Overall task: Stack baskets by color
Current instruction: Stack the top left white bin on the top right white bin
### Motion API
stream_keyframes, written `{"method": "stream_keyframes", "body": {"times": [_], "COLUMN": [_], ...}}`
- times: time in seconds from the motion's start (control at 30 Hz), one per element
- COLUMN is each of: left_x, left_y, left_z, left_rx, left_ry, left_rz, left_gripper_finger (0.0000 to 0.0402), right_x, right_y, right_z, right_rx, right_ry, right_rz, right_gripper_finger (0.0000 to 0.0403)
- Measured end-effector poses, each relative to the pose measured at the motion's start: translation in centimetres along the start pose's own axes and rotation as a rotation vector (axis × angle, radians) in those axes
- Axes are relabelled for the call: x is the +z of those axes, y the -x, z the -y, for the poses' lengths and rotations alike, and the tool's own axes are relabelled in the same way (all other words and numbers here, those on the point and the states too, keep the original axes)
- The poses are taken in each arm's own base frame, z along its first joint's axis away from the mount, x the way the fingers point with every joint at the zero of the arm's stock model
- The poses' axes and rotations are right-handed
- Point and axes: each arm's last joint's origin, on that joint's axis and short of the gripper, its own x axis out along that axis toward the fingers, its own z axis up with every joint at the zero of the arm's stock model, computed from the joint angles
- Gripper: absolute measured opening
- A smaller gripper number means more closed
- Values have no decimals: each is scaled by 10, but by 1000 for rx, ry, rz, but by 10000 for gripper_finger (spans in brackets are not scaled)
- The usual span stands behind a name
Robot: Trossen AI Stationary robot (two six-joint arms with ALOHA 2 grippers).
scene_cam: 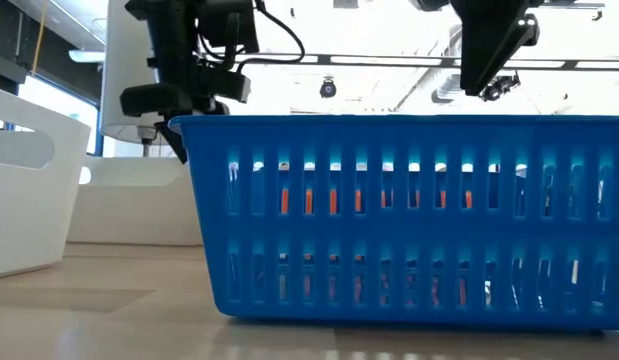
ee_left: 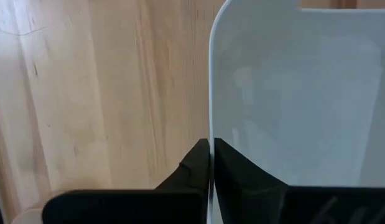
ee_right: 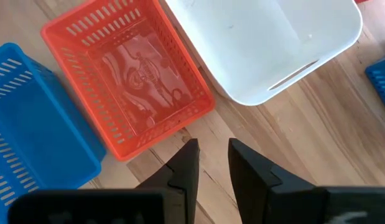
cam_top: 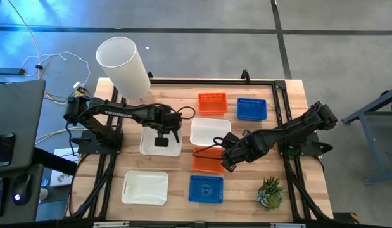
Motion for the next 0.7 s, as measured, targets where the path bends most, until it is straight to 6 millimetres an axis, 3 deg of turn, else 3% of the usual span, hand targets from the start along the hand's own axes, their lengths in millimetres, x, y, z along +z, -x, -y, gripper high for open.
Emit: {"method": "stream_keyframes", "body": {"times": [0.7], "left_x": [5], "left_y": [3], "left_z": [2], "left_rx": [-32], "left_ry": [-15], "left_rz": [73], "left_gripper_finger": [0], "right_x": [0], "right_y": [0], "right_z": [0], "right_rx": [2], "right_ry": [-20], "right_rz": [-1], "right_gripper_finger": [73]}}
